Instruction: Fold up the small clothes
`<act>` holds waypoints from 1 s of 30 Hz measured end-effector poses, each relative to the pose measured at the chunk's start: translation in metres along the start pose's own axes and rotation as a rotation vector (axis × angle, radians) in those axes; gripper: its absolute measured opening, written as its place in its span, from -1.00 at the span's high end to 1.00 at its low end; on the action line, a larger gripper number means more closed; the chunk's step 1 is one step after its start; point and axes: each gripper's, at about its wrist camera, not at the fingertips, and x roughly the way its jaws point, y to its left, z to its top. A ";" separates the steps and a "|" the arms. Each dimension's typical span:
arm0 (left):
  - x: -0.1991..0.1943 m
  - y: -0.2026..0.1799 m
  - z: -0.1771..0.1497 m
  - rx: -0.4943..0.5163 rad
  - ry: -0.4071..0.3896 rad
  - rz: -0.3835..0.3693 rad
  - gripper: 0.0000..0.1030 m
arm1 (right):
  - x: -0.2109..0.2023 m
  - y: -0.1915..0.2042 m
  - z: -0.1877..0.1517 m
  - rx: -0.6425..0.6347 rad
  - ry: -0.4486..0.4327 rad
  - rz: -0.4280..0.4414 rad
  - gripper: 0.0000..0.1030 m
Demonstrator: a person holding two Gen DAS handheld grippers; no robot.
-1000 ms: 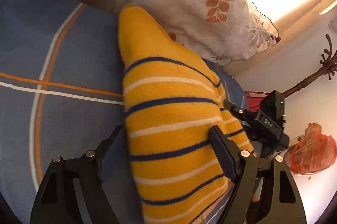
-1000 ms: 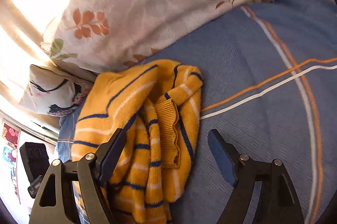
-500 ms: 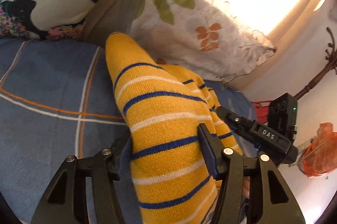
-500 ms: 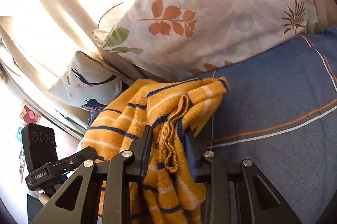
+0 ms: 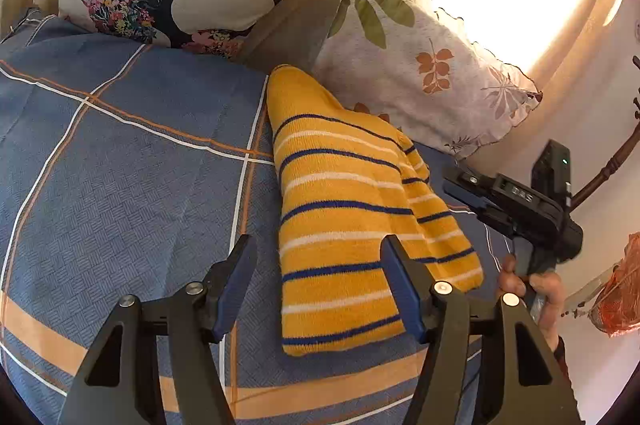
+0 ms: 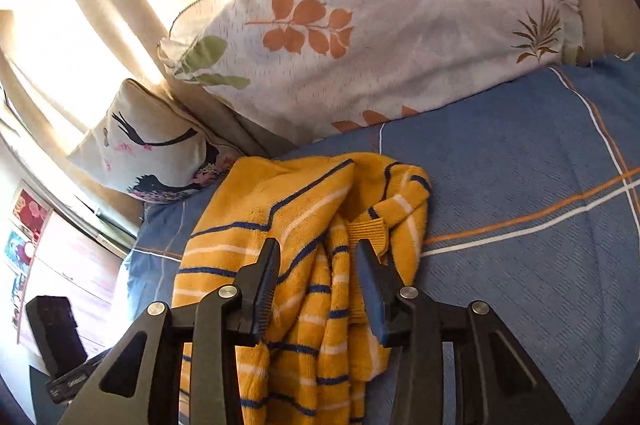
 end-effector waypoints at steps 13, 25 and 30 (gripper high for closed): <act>-0.018 0.002 -0.006 0.106 -0.031 0.045 -0.31 | -0.011 0.035 0.001 -0.131 0.002 -0.135 0.81; 0.060 -0.013 -0.019 0.110 0.183 0.059 -0.31 | -0.019 0.024 -0.009 -0.186 0.000 -0.324 0.80; 0.067 -0.018 -0.030 0.124 0.186 0.059 -0.32 | -0.022 0.048 -0.007 -0.216 -0.049 -0.253 0.60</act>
